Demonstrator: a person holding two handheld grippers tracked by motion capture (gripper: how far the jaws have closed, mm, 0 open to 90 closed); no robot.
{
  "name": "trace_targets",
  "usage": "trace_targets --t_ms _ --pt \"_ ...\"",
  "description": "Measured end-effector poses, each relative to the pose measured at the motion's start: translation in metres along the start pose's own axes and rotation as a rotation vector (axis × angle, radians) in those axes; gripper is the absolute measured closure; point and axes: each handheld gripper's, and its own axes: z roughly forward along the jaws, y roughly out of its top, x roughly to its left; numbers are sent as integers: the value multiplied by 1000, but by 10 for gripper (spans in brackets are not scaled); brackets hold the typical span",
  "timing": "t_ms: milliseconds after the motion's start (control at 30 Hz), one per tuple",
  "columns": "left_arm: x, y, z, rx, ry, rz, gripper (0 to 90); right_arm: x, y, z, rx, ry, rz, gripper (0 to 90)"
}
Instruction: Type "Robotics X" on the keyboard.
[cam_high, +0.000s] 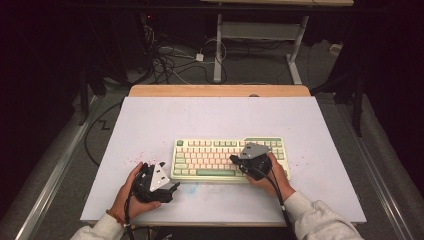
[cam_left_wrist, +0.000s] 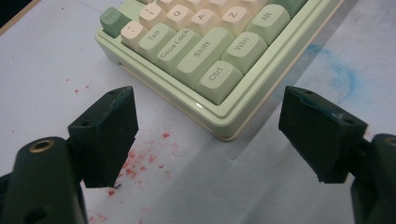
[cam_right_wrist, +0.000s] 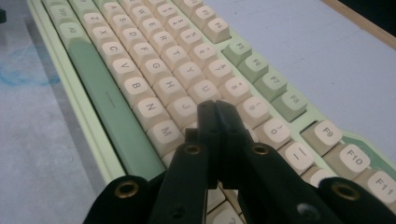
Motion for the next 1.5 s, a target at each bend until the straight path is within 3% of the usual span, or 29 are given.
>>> trace_targets --t_ms 433,867,1067,1500 --pt "-1 -1 1 6 -11 3 185 -5 13 20 47 -9 -5 900" --pt "-2 -1 3 15 -18 10 184 -7 21 25 76 -33 -7 900" --pt "-2 -1 4 18 -28 10 185 -7 23 27 119 -15 -23 900" --pt "-2 -1 4 23 -24 12 184 -9 24 7 8 0 15 813"
